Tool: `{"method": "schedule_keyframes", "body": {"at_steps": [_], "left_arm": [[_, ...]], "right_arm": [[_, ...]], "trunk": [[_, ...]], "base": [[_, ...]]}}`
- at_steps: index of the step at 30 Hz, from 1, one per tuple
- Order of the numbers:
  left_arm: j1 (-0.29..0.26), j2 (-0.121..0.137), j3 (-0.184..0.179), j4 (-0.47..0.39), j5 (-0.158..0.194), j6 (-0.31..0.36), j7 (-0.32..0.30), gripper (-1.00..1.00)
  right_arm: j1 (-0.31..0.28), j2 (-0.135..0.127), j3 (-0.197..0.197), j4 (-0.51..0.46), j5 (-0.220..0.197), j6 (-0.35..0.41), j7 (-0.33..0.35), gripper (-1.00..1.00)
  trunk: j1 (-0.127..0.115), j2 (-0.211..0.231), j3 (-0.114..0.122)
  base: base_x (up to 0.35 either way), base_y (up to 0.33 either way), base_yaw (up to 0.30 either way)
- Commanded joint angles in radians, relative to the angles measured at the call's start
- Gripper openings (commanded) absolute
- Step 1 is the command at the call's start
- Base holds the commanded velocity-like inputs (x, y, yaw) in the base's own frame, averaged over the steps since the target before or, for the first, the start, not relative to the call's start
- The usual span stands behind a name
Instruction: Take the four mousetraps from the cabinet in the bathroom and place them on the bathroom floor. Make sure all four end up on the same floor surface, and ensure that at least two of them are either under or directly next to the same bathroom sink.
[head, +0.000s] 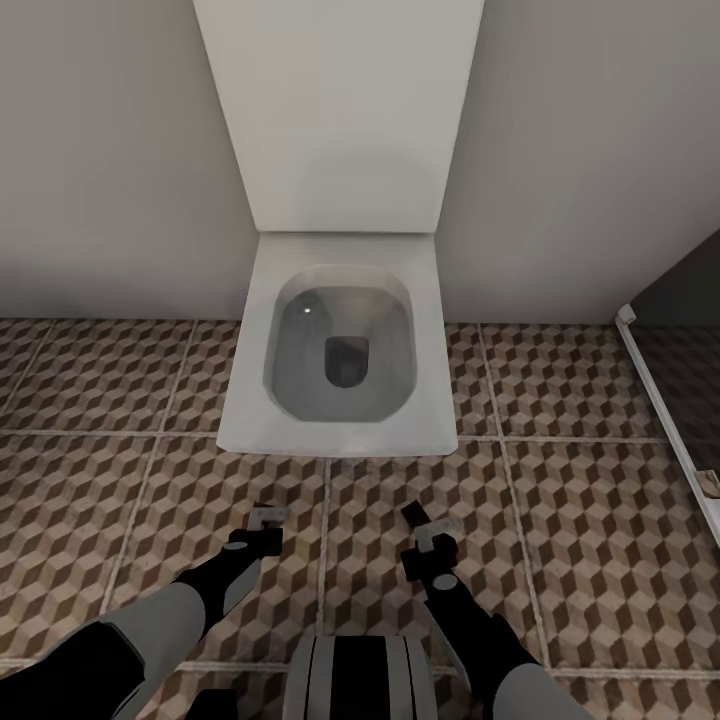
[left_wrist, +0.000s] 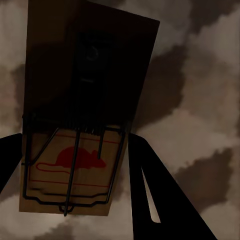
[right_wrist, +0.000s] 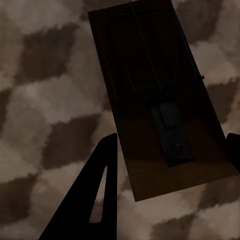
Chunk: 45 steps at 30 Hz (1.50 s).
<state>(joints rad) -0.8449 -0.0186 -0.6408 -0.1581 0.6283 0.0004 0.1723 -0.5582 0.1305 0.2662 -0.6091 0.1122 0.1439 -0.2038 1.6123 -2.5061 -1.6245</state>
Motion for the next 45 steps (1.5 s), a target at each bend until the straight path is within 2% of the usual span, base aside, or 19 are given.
{"method": "schedule_keyframes", "body": {"at_steps": [1,6,10,24,34,45], "left_arm": [[0.000,0.000,-0.009,-0.001,0.005,0.000,0.009,-1.00],[0.000,0.000,-0.009,-0.001,0.005,0.001,0.009,-1.00],[0.000,0.000,-0.009,-0.001,0.005,0.000,0.009,-1.00],[0.000,0.000,-0.009,-0.001,0.005,0.000,0.008,-1.00],[0.000,0.000,-0.009,-0.001,0.005,0.001,0.009,-1.00],[0.000,0.000,-0.009,-0.001,0.005,0.001,0.009,-1.00]], "right_arm": [[0.000,-0.001,0.004,-0.001,0.009,0.010,0.007,-1.00],[0.000,-0.005,0.002,-0.001,0.011,0.010,0.101,-1.00],[0.000,-0.006,0.001,-0.001,0.013,0.010,0.131,-1.00],[0.000,-0.008,0.001,-0.001,0.013,0.010,0.145,-1.00],[0.000,-0.034,-0.001,-0.001,0.011,0.010,0.145,-1.00],[0.000,-0.038,-0.001,-0.001,0.011,0.009,0.146,-1.00]], "trunk": [[0.000,0.000,0.000],[0.000,0.000,0.000],[0.000,0.000,0.000],[0.000,0.000,0.000],[0.000,0.000,0.000],[0.000,0.000,0.000]], "base": [[0.000,0.000,0.000],[0.000,0.000,0.000],[0.000,0.000,0.000],[0.000,0.000,0.000],[0.000,0.000,0.000],[0.000,0.000,0.000]]}}
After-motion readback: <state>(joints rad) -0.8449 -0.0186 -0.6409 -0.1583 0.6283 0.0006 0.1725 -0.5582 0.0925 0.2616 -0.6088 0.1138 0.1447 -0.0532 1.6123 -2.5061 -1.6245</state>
